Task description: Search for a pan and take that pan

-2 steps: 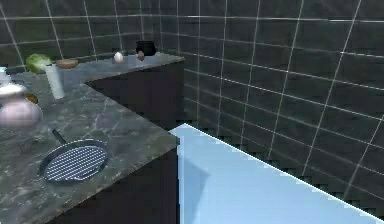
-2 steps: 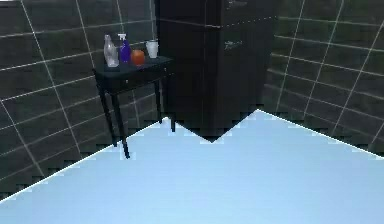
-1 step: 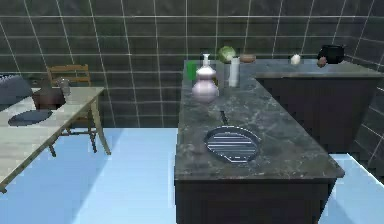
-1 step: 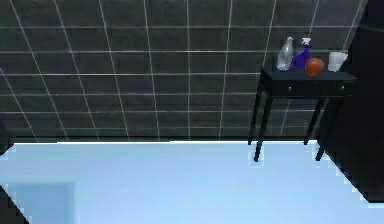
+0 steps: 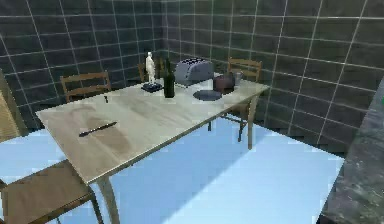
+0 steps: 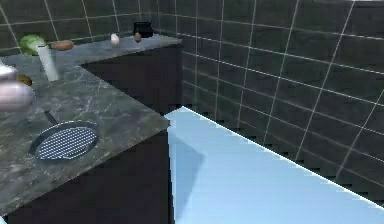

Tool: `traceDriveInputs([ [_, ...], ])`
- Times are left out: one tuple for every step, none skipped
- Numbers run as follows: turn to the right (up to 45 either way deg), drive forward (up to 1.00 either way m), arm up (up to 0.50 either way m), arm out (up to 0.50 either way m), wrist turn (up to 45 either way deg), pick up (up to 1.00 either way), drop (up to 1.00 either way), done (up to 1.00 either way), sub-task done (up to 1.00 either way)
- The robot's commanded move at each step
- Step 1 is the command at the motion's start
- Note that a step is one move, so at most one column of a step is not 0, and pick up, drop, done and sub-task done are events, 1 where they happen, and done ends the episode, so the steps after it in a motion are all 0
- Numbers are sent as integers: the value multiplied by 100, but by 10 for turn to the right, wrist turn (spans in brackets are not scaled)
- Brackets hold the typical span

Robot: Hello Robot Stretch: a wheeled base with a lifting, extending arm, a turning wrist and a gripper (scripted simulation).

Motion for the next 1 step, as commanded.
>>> traceDriveInputs([
  [-270, 0, 0, 0, 0, 0, 0, 0, 0],
])
